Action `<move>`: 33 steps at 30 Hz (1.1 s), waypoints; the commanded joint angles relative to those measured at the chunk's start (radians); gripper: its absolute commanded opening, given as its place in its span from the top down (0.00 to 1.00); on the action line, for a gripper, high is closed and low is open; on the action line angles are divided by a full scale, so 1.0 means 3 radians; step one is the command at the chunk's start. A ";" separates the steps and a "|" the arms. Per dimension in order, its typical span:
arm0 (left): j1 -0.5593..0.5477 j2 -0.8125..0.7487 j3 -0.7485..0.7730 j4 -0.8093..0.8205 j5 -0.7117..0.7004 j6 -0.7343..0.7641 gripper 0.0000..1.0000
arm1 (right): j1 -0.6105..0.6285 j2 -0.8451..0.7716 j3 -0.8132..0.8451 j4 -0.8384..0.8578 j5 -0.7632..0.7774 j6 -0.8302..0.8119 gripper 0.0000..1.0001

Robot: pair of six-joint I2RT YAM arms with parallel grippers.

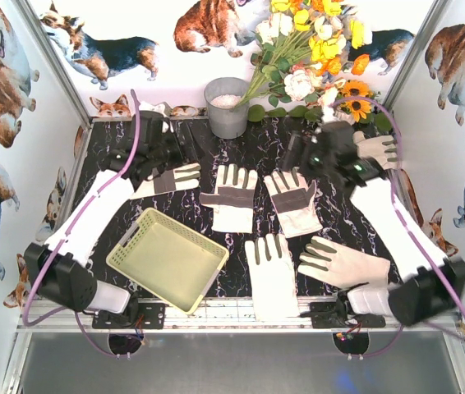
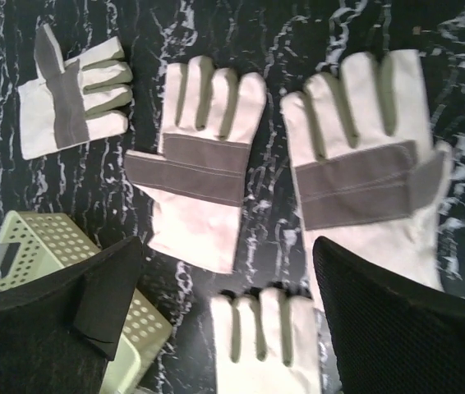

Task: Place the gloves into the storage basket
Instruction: Pick up the glove from the center of the board.

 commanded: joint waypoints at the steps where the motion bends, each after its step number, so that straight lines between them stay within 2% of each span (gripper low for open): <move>1: -0.0229 -0.0214 -0.0118 -0.0138 -0.0268 0.0077 0.20 | -0.0254 -0.0425 -0.0312 -0.0053 0.0014 -0.0407 0.11; 6: -0.0586 -0.0265 -0.0305 0.0024 -0.0578 0.0006 0.19 | -0.0927 -0.0439 -0.0600 -0.0075 -0.0390 -0.0411 0.10; 9: -0.0860 -0.0147 -0.0362 0.0151 -0.0771 -0.0151 0.19 | -0.1125 -0.0223 -0.0701 -0.0012 -0.0448 -0.0359 0.10; 16: -0.1214 0.0061 -0.0384 0.0212 -0.0957 -0.0605 0.18 | -0.1127 0.0290 -0.0583 -0.0030 -0.0603 -0.0505 0.10; 21: -0.1250 0.0125 -0.0426 0.0245 -0.0848 -0.0708 0.18 | -0.1129 0.0671 -0.0435 -0.0066 -0.0543 -0.0675 0.11; 27: -0.1262 0.0116 -0.0409 0.0158 -0.0959 -0.0716 0.18 | -0.1133 0.1060 -0.0169 -0.0093 -0.0471 -0.0785 0.17; 29: -0.1262 0.0088 -0.0447 0.0188 -0.0976 -0.0750 0.18 | -0.1138 0.1193 -0.0085 -0.0111 -0.0453 -0.0822 0.23; 33: -0.1262 0.0024 -0.0486 0.0230 -0.0975 -0.0730 0.17 | -0.1144 0.1420 0.0043 -0.0118 -0.0572 -0.0822 0.53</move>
